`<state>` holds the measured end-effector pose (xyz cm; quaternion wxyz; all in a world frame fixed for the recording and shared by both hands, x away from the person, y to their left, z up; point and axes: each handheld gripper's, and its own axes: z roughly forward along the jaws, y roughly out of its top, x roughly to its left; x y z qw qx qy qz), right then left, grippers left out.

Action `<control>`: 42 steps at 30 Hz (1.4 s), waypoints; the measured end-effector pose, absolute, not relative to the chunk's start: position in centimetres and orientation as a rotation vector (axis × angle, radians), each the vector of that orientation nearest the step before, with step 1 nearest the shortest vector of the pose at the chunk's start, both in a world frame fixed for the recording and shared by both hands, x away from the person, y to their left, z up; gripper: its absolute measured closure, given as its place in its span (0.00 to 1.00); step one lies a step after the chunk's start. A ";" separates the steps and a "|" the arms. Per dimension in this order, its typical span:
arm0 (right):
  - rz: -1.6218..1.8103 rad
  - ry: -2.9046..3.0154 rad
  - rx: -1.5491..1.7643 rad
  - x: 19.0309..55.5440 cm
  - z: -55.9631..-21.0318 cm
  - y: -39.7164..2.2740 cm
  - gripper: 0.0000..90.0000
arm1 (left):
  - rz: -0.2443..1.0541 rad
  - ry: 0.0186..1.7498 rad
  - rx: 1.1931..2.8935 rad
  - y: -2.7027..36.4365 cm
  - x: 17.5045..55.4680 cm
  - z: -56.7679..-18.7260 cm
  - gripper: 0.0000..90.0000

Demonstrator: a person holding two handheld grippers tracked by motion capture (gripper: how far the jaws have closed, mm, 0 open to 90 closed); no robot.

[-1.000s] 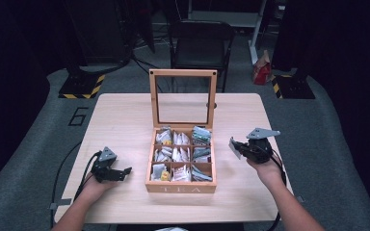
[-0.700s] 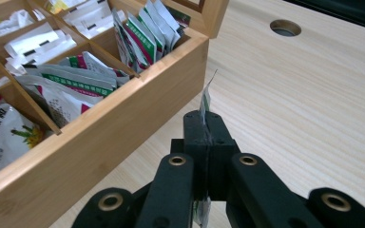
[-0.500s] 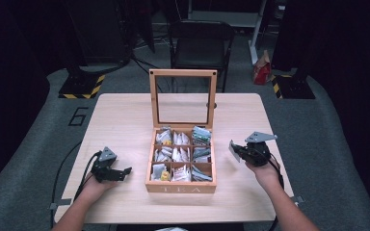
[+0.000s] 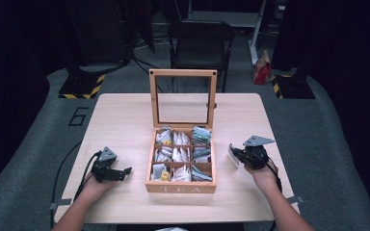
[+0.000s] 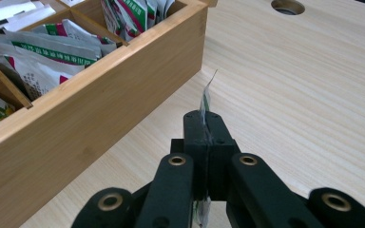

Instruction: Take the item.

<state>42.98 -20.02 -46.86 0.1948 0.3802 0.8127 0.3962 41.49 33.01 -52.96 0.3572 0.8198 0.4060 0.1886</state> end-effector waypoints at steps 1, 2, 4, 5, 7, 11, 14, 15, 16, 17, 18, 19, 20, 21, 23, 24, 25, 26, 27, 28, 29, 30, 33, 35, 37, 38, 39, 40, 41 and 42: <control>1.114 2.274 1.072 43.0 -47.0 -19.9 1.00 | 0.489 1.047 2.118 33.0 41.5 -53.0 0.13; 1.109 2.281 1.069 42.9 -47.0 -19.9 1.00 | 0.487 1.048 2.116 33.0 41.5 -53.0 0.13; 1.106 2.277 1.077 42.9 -47.2 -19.8 1.00 | 0.487 1.048 2.116 33.0 41.5 -53.0 0.13; 1.105 2.275 1.083 42.9 -47.3 -19.8 1.00 | 0.487 1.048 2.116 33.0 41.5 -53.0 0.13; 1.098 2.282 1.075 42.9 -47.6 -19.8 1.00 | 0.487 1.048 2.116 33.0 41.5 -53.0 0.13; 1.095 2.284 1.075 42.8 -47.9 -19.7 1.00 | 0.487 1.048 2.116 33.0 41.5 -53.0 0.13; 1.099 2.292 1.070 42.7 -48.1 -19.6 1.00 | 0.487 1.048 2.116 33.0 41.5 -53.0 0.13; 1.101 2.289 1.071 42.7 -48.2 -19.5 1.00 | 0.487 1.049 2.116 33.0 41.5 -53.0 0.13; 1.099 2.296 1.072 42.7 -48.2 -19.4 1.00 | 0.487 1.048 2.117 33.0 41.5 -53.0 0.13; 1.100 2.303 1.060 42.7 -48.2 -19.4 1.00 | 0.487 1.048 2.116 33.0 41.5 -53.0 0.13; 1.105 2.296 1.079 42.6 -48.3 -19.3 1.00 | 0.489 1.046 2.118 33.0 41.5 -53.0 0.13; 1.114 2.301 1.085 42.6 -48.3 -19.3 1.00 | 0.486 1.048 2.116 33.0 41.5 -53.0 0.13; 1.118 2.313 1.074 42.6 -48.4 -19.3 1.00 | 0.487 1.048 2.116 33.0 41.5 -53.0 0.13; 1.122 2.310 1.084 42.5 -48.5 -19.2 1.00 | 0.487 1.048 2.116 33.0 41.5 -53.0 0.13; 1.119 2.316 1.071 42.4 -48.6 -19.0 0.99 | 0.487 1.048 2.116 33.0 41.5 -53.0 0.13; 1.113 2.323 1.072 42.3 -48.7 -18.9 0.99 | 0.486 1.046 2.117 33.0 41.5 -53.0 0.13; 1.119 2.325 1.067 42.3 -48.8 -18.8 0.99 | 0.487 1.048 2.116 33.0 41.5 -53.0 0.13; 1.113 2.332 1.069 42.3 -48.8 -18.7 0.99 | 0.487 1.048 2.116 33.0 41.5 -53.0 0.13; 1.120 2.329 1.071 42.3 -48.8 -18.7 0.99 | 0.487 1.048 2.116 33.0 41.5 -53.0 0.13; 1.119 2.326 1.085 42.3 -48.9 -18.6 0.98 | 0.487 1.048 2.116 33.0 41.5 -53.0 0.13; 1.113 2.338 1.069 42.3 -48.9 -18.6 0.98 | 0.487 1.048 2.116 33.0 41.5 -53.0 0.13; 1.114 2.336 1.067 42.3 -49.0 -18.5 0.97 | 0.487 1.048 2.116 33.0 41.5 -53.0 0.13; 1.109 2.351 1.059 42.2 -49.2 -18.2 0.97 | 0.487 1.049 2.116 33.0 41.5 -53.0 0.13; 1.103 2.358 1.053 42.1 -49.4 -18.1 0.97 | 0.489 1.046 2.118 33.0 41.5 -53.0 0.13; 1.102 2.362 1.052 42.0 -49.5 -17.9 0.96 | 0.487 1.048 2.116 33.0 41.5 -53.0 0.13; 1.104 2.360 1.064 42.0 -49.6 -17.8 0.96 | 0.488 1.047 2.118 33.0 41.5 -53.0 0.13; 1.099 2.368 1.051 42.0 -49.6 -17.9 0.96 | 0.487 1.048 2.116 33.0 41.5 -53.0 0.13; 1.101 2.369 1.059 41.9 -49.6 -17.8 0.95 | 0.487 1.048 2.116 33.0 41.5 -53.0 0.13; 1.102 2.368 1.049 42.0 -49.6 -17.9 0.94 | 0.487 1.048 2.116 33.0 41.5 -53.0 0.13; 1.108 2.365 1.060 41.9 -49.6 -17.8 0.93 | 0.487 1.048 2.116 33.0 41.5 -53.0 0.13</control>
